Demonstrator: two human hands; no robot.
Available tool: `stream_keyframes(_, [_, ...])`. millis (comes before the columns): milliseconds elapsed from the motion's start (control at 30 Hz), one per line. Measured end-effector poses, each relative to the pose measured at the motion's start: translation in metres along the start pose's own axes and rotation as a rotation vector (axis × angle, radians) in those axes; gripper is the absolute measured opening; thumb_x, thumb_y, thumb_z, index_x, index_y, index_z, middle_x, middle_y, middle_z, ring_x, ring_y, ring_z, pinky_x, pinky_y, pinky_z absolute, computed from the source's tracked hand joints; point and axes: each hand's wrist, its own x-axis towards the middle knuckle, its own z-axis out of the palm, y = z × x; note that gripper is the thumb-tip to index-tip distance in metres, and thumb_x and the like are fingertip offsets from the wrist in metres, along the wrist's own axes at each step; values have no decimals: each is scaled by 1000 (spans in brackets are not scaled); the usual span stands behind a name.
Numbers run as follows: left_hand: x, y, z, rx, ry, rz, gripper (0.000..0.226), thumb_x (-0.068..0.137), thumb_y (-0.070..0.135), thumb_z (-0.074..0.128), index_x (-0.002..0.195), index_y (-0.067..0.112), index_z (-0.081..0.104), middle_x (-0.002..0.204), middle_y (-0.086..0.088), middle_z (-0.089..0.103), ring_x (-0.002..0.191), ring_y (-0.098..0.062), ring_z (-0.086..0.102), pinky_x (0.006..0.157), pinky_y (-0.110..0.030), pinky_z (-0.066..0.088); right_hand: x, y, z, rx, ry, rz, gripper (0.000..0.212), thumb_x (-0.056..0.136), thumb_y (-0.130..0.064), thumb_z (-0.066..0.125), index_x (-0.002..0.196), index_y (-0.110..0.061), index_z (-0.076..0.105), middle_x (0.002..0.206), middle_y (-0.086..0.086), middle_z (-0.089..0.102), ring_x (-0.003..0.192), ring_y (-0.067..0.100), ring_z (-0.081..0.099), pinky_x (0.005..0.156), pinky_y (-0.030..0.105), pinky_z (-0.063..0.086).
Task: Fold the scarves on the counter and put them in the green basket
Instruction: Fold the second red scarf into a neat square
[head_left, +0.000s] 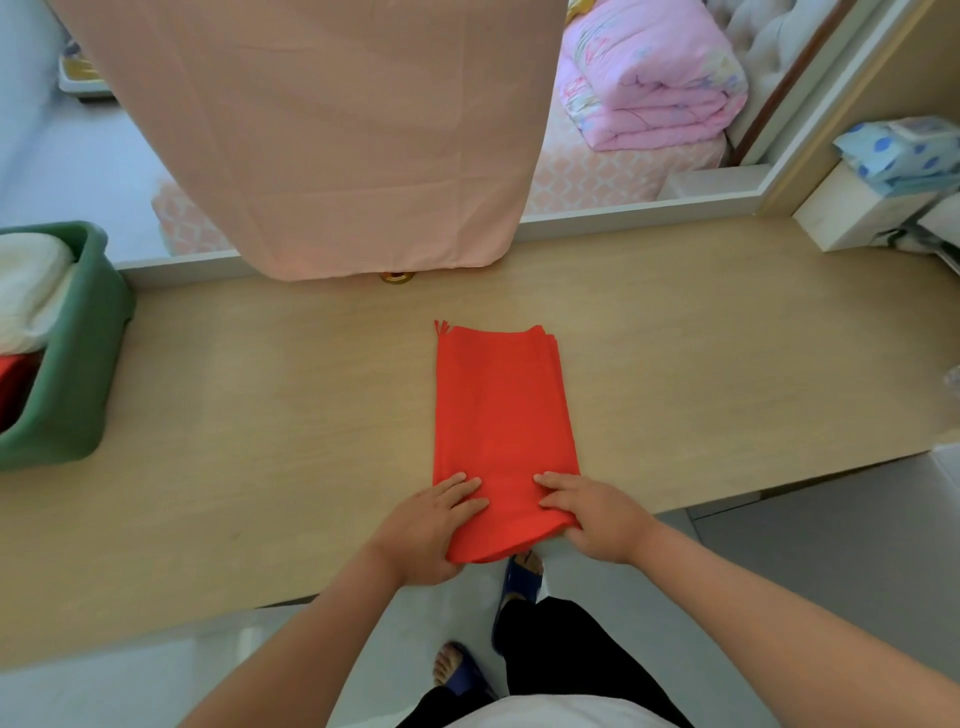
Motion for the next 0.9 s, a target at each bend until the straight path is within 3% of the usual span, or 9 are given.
stream_keyframes(100, [8, 5, -25, -288, 151, -163, 46, 77, 46, 46, 110, 23, 69, 110, 2, 69, 102, -13, 63, 87, -32, 50, 12, -6, -24, 188, 192, 92, 23, 78, -10, 62, 94, -16, 76, 106, -5, 64, 94, 2, 58, 87, 23, 45])
stream_keyframes(167, [21, 4, -41, -511, 306, -349, 13, 83, 31, 53, 79, 22, 61, 67, 7, 60, 61, -9, 53, 61, -29, 40, 25, -6, -42, 278, 258, 205, 12, 77, -10, 63, 77, -17, 72, 87, -7, 60, 79, 1, 56, 75, 24, 41])
stream_keyframes(233, [38, -2, -52, -727, 359, -555, 19, 90, 23, 57, 73, 15, 57, 60, 7, 53, 55, -8, 46, 58, -32, 35, 40, 0, -55, 339, 296, 325, 11, 76, -14, 63, 79, -20, 72, 85, -8, 62, 78, 1, 56, 73, 22, 39])
stream_keyframes(333, [64, -16, -61, -764, 353, -705, 20, 95, 28, 57, 80, 15, 59, 71, 3, 59, 69, -18, 56, 61, -32, 36, 63, 8, -66, 397, 387, 434, 31, 78, -20, 62, 106, -21, 74, 96, -7, 70, 88, 10, 63, 76, 19, 42])
stream_keyframes(433, [80, -23, -62, -670, 447, -817, 26, 96, 29, 60, 114, 12, 59, 98, -5, 64, 91, -25, 61, 76, -33, 45, 83, 16, -67, 340, 461, 469, 29, 89, -16, 64, 118, -20, 69, 105, -3, 70, 91, 15, 61, 82, 23, 44])
stream_keyframes(567, [94, -14, -57, -163, 707, -484, 35, 91, 19, 62, 124, 11, 57, 119, -9, 57, 107, -26, 52, 93, -41, 44, 103, 27, -60, 289, 506, 492, 27, 93, -16, 62, 119, -19, 67, 112, 2, 70, 102, 23, 64, 86, 26, 46])
stream_keyframes(667, [102, -5, -38, 121, 429, -99, 36, 92, 36, 51, 124, 23, 61, 136, -4, 54, 125, -25, 50, 102, -39, 36, 108, 29, -51, 26, 541, 440, 40, 92, -11, 56, 131, -16, 57, 124, 9, 60, 110, 30, 59, 90, 39, 50])
stream_keyframes(767, [103, -10, -14, 216, 207, -129, 56, 94, 49, 37, 143, 24, 48, 154, -2, 40, 143, -26, 35, 115, -44, 22, 108, 29, -38, -355, 611, 127, 47, 88, -13, 47, 134, -16, 57, 141, 13, 52, 127, 33, 51, 98, 47, 47])
stream_keyframes(900, [108, -25, -15, 171, 116, -85, 75, 94, 63, 33, 155, 21, 24, 163, 0, 17, 151, -22, 10, 119, -44, 9, 96, 40, -22, -345, 229, -84, 66, 92, -49, 44, 154, -30, 32, 165, 5, 18, 152, 23, 14, 123, 45, 15])
